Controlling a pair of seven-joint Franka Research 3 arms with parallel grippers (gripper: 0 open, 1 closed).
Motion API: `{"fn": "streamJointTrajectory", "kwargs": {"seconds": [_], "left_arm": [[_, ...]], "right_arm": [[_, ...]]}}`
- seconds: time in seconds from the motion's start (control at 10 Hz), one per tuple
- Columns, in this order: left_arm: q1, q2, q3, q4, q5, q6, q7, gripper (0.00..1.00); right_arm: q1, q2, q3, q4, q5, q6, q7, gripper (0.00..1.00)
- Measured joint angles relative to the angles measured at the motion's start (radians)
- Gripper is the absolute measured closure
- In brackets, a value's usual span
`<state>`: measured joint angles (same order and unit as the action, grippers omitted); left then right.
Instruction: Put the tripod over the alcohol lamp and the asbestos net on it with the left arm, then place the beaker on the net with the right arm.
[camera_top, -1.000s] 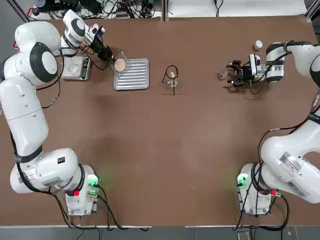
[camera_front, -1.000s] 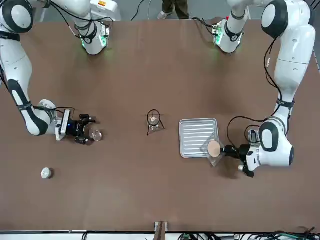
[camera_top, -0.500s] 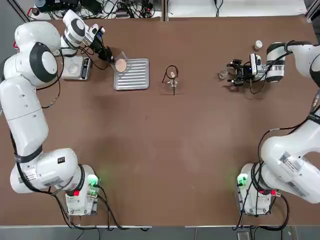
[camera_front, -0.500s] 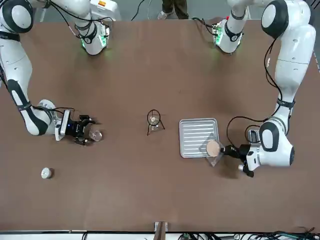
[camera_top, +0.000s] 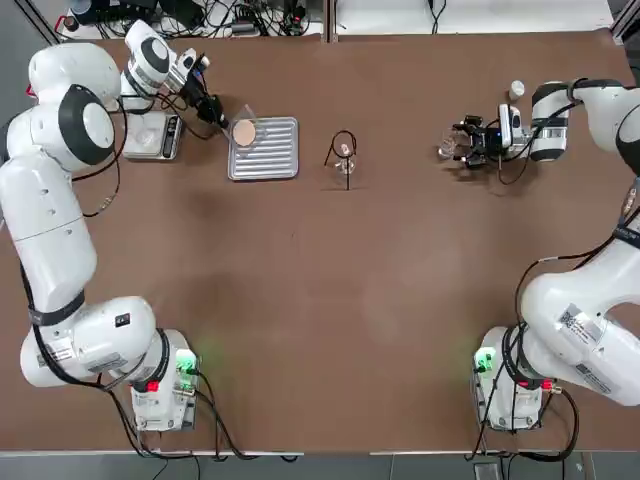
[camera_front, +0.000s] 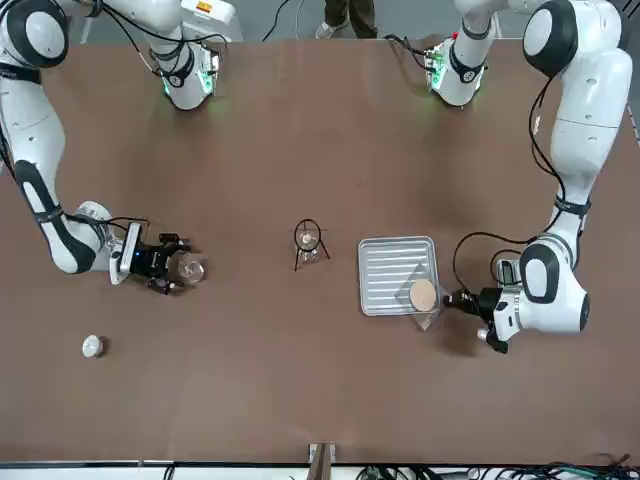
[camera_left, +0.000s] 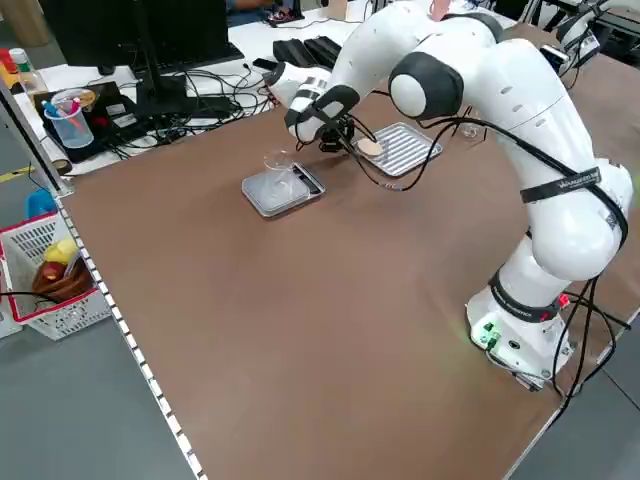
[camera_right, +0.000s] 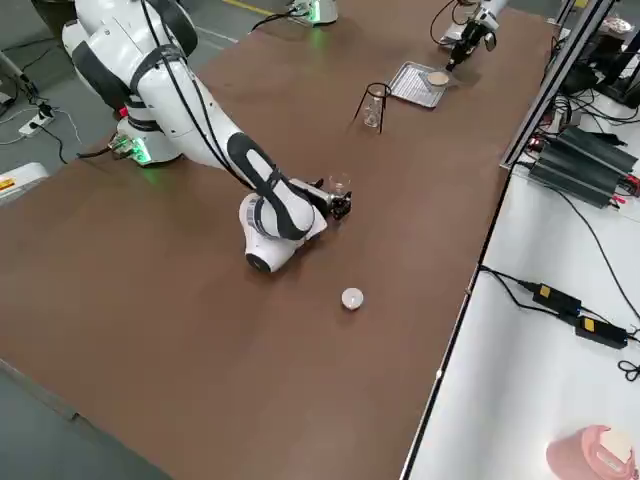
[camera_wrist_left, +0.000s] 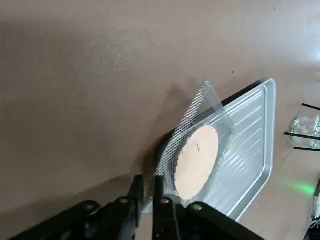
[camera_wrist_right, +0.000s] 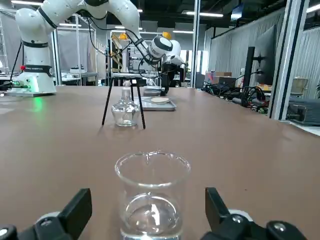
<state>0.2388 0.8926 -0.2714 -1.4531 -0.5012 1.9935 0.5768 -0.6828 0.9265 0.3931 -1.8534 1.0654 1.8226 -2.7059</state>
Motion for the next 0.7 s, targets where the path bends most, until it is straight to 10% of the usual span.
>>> {"fn": "streamJointTrajectory", "kwargs": {"seconds": [0.7], "left_arm": [[0.006, -0.003, 0.000, 0.016, 0.000, -0.031, 0.000, 0.99]], "right_arm": [[0.014, 0.000, -0.003, 0.000, 0.026, 0.004, -0.005, 0.41]]}}
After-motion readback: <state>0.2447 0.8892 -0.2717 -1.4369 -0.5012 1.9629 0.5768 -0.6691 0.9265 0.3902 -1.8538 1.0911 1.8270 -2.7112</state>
